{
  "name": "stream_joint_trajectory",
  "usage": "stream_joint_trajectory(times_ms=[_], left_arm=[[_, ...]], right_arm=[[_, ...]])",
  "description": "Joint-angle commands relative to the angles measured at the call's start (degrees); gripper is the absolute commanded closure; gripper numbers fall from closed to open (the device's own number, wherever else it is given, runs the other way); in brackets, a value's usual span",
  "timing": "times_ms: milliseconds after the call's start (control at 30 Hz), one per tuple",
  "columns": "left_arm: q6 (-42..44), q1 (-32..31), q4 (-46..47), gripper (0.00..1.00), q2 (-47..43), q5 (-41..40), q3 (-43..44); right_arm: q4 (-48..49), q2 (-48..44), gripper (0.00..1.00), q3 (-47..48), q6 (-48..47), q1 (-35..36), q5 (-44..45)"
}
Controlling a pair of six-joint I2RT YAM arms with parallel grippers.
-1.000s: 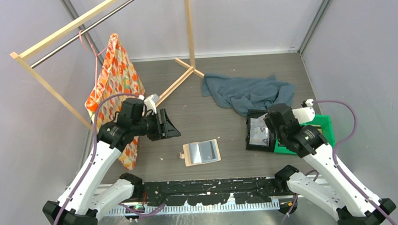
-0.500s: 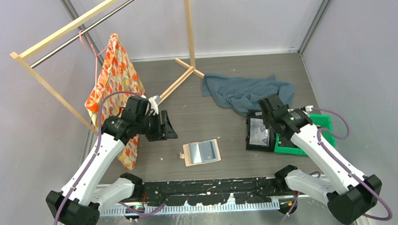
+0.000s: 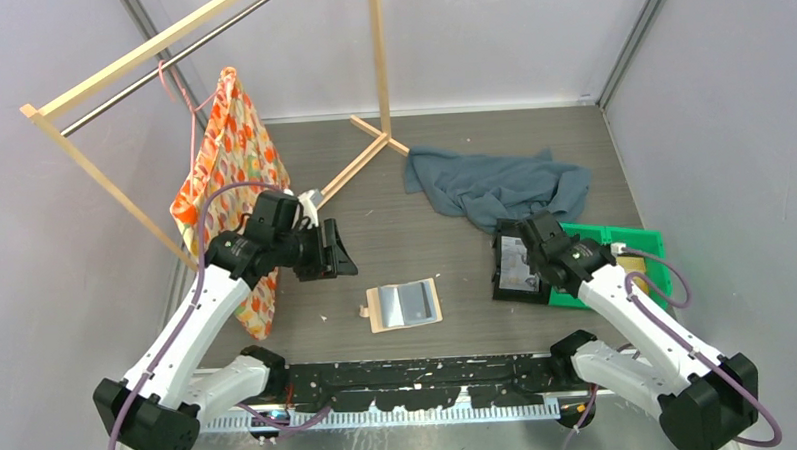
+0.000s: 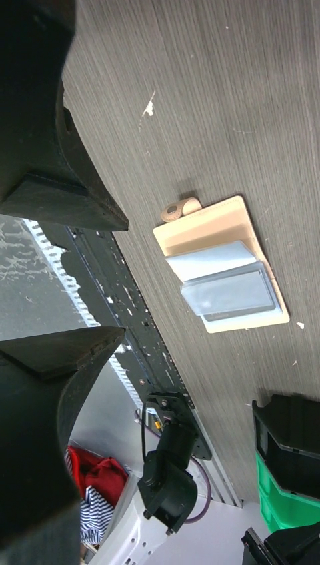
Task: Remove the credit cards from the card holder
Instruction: Place the credit card in the storage box.
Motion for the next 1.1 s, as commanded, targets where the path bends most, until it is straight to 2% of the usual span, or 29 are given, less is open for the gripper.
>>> stream_joint_trajectory(times_ms=[0, 233, 533, 567, 667, 733, 800, 1067], left_arm=[[0.66, 0.21, 1.98, 0.44, 0.52, 1.69, -0.86], [0.47, 0.23, 2.16, 0.44, -0.26, 2.62, -1.20], [0.88, 0.23, 1.21, 0.45, -0.54, 2.55, -1.31], [0.85, 0.20, 1.29, 0.45, -0.51, 2.57, -1.42], [0.61, 0.19, 1.61, 0.45, -0.38, 2.79, -1.57], [0.63, 0.25, 2.01, 0.45, -0.20, 2.98, -1.65], [0.59, 0.20, 2.18, 0.45, 0.13, 2.90, -1.56], [0.31, 0.20, 3.05, 0.45, -0.05, 3.29, -2.45]], right_arm=[[6.14, -1.39, 0.99, -2.77, -1.35, -0.73, 3.02], [9.79, 3.38, 1.00, -2.41, -5.97, -1.30, 0.53], [11.86, 8.09, 0.98, -4.63, -3.61, -1.43, -5.31], [10.59, 7.95, 0.94, -4.55, -2.82, -1.45, -5.40], [7.29, 7.20, 0.68, -4.68, -1.23, -1.44, -4.87], [7.23, 6.23, 0.58, -5.41, -1.32, -1.44, -4.96], [7.36, 5.30, 0.55, -6.31, -1.42, -1.46, -5.22], [5.03, -0.29, 0.54, -6.47, -5.02, -1.46, -5.72]])
